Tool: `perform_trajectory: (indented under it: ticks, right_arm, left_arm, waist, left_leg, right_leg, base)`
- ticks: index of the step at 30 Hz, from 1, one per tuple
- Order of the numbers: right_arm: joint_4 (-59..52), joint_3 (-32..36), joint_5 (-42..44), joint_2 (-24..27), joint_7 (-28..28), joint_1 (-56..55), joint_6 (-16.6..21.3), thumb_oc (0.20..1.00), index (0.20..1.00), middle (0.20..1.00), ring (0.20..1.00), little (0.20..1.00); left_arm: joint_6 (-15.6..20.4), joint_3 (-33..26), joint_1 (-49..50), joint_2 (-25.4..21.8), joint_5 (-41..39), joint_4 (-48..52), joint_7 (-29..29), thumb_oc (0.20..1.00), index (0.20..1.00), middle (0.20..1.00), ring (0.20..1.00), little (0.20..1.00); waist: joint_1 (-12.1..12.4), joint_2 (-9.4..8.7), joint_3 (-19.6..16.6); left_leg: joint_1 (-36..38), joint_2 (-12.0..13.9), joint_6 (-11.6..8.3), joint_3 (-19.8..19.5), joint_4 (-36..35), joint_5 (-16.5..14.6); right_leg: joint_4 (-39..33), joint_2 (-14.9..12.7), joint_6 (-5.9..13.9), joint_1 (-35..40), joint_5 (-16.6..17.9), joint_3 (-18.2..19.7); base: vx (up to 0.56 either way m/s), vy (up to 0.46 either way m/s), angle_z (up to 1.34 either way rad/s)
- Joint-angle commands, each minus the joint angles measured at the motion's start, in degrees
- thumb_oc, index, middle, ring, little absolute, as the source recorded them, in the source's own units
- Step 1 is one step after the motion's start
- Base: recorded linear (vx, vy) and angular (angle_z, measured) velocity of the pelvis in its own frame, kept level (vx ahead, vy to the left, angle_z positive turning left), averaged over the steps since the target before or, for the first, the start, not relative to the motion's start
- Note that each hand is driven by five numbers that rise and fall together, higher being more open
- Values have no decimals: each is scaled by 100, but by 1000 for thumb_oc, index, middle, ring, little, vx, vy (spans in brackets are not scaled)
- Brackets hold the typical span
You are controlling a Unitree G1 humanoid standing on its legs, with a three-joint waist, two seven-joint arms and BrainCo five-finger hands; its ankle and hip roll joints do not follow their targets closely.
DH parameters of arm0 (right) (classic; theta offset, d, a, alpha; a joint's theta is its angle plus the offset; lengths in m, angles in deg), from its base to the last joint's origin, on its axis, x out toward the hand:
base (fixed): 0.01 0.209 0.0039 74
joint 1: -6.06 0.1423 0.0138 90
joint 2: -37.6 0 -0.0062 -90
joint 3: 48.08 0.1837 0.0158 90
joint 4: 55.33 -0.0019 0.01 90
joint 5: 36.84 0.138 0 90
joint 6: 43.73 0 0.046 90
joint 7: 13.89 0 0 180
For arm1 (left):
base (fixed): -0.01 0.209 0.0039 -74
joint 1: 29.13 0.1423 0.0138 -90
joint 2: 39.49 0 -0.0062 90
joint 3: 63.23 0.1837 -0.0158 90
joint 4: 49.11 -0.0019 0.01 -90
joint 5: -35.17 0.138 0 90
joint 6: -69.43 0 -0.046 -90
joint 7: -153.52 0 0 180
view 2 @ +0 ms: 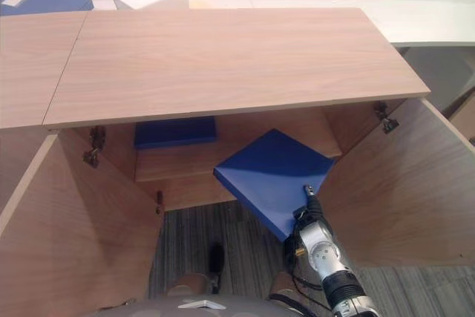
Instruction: Put the empty folder in the office cabinet
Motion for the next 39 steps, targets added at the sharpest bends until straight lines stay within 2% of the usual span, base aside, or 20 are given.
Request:
perform_trajectory:
  ticks: [1, 5, 7, 11, 15, 19, 23, 30, 33, 39]
  right_arm:
    - [-379, 208, -99, 52, -53, 162, 156, 200, 200, 200, 200, 200]
    - [-571, 42, -277, 183, -52, 55, 147, 200, 200, 200, 200, 200]
    - [-570, -3, -210, 332, -68, 94, 157, 200, 200, 200, 200, 200]
    - [-594, -99, -440, 519, -228, 251, 391, 200, 200, 200, 200, 200]
    - [-708, 1, -830, 697, -312, 379, 623, 200, 200, 200, 200, 200]
    - [-769, 71, -1102, 834, -379, 532, 657, 200, 200, 200, 200, 200]
    - [-785, 69, -1379, 993, -428, 747, 701, 200, 200, 200, 200, 200]
    - [-478, -20, -1352, 1349, -149, 1739, 796, 200, 200, 200, 200, 200]
    - [-119, -37, -1158, 1493, 73, 2443, 708, 200, 200, 200, 200, 200]
    - [780, 7, -870, 1775, -40, 3268, 655, 200, 200, 200, 200, 200]
  left_arm:
    - [5, 9, 478, -232, 23, 68, -180, 1000, 1000, 1000, 1000, 1000]
    - [56, 67, 532, -192, 291, 162, -41, 1000, 1000, 1000, 1000, 1000]
    - [252, 146, 491, -99, 149, 185, -102, 1000, 1000, 1000, 1000, 1000]
    - [477, 333, 303, -174, 134, 502, -60, 1000, 1000, 1000, 1000, 1000]
    - [536, 441, 212, -261, 93, 774, -74, 1000, 1000, 1000, 1000, 1000]
    - [500, 488, 167, -345, 113, 826, -87, 1000, 1000, 1000, 1000, 1000]
    - [466, 500, 153, -436, 234, 780, -20, 1000, 1000, 1000, 1000, 1000]
    - [374, 589, -77, -687, 350, 599, 147, 1000, 1000, 1000, 1000, 1000]
    - [377, 677, -258, -776, 309, 483, 200, 1000, 1000, 1000, 1000, 1000]
    - [479, 846, -452, -838, 235, 417, 274, 1000, 1000, 1000, 1000, 1000]
  waist:
    - [57, -304, -207]
    - [4, -354, -260]
    - [-14, -353, -274]
    - [-17, -348, -72]
    - [-38, -328, 62]
    - [-24, -319, 90]
    - [40, -320, 113]
    - [240, -322, 331]
    - [346, -289, 484]
    - [503, -218, 670]
  left_leg:
    - [819, -15, -259, -138, -242, -1256]
    - [726, 89, -347, -41, -242, -1193]
    - [557, 171, -429, 63, -242, -1168]
    - [356, 215, -483, 117, -242, -1104]
    - [274, 209, -503, 98, -242, -1070]
    - [253, 199, -514, 62, -242, -1062]
    - [234, 208, -529, 33, -242, -1056]
    - [26, 266, -579, -46, -242, -1036]
    - [-117, 313, -637, -103, -242, -1009]
    - [-331, 353, -717, -191, -242, -939]
  right_leg:
    - [36, 240, -381, -204, 153, 179]
    - [36, 332, -337, -144, -56, 241]
    - [36, 350, -354, -164, -137, 257]
    - [36, 312, -330, -299, -104, 270]
    - [36, 260, -282, -430, -33, 244]
    - [36, 206, -239, -504, 12, 189]
    - [36, 165, -213, -556, 38, 132]
    - [36, 109, -234, -692, 117, -20]
    - [36, 94, -249, -827, 135, -85]
    - [36, 59, -250, -989, 165, -195]
  base:
    - [215, -129, 103]
    - [135, -54, 58]
    - [49, -26, 15]
    - [-39, -17, -25]
    - [-31, 10, -5]
    - [9, -5, 2]
    - [17, -22, 4]
    - [-41, -29, 8]
    - [-52, -30, 11]
    - [-16, -22, 12]
